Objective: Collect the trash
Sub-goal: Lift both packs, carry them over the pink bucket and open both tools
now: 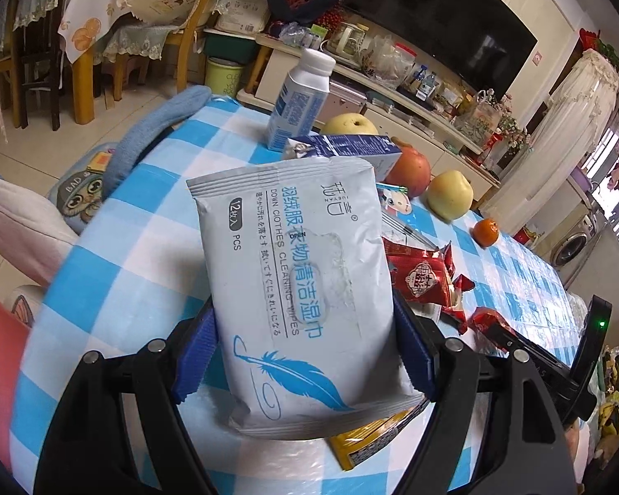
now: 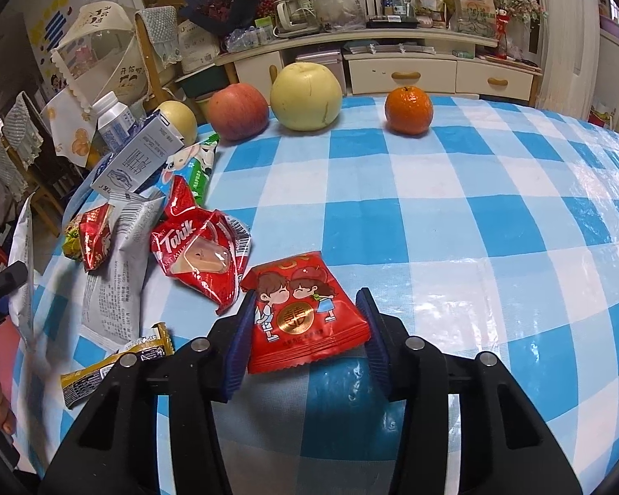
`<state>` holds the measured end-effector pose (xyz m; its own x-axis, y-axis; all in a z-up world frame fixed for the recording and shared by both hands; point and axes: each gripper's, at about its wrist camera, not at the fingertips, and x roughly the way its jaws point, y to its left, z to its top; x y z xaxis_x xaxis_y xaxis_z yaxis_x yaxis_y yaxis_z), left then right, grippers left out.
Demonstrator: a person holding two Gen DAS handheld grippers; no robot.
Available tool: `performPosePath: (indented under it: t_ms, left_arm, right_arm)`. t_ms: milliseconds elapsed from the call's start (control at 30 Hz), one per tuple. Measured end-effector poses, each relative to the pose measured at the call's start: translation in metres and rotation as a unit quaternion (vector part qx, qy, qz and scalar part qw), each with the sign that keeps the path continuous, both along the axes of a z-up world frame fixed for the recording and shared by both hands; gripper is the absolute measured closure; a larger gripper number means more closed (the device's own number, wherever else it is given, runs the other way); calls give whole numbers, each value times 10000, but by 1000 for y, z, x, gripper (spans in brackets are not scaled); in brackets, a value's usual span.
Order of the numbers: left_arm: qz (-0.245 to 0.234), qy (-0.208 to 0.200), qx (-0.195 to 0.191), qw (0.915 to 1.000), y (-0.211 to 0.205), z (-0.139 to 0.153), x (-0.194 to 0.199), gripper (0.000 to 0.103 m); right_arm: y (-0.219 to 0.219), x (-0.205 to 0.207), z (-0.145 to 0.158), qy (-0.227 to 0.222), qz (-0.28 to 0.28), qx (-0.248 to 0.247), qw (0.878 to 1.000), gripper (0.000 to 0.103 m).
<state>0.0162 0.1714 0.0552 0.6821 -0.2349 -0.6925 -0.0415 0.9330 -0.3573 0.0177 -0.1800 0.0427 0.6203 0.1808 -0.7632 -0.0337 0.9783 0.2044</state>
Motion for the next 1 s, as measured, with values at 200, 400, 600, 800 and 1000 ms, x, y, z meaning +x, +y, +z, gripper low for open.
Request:
performPosePath:
  t_ms: [200,400,600,800,1000]
  left_arm:
    - [104,-120,140,9998,11,9,-10,25]
    - [386,-276,531,9975,28,22,-23,25]
    - [657,-395,776,9940,47,34,-37,25]
    - [1008,-441,1022,9887,64,45,-47,25]
    - [1444,-395,1076,9829,92,51,-57,25]
  right_arm:
    - [6,-6,6,-125,84,-89,9998,55]
    - [15,-17,20,-390,157,-213,9989,55]
    - [31,-30,34,-613,307,-313,9972,55]
    - [54,-50,56,-990,515,-189,9936,55]
    - [100,-70,74,-1223,995,-72,9875,55]
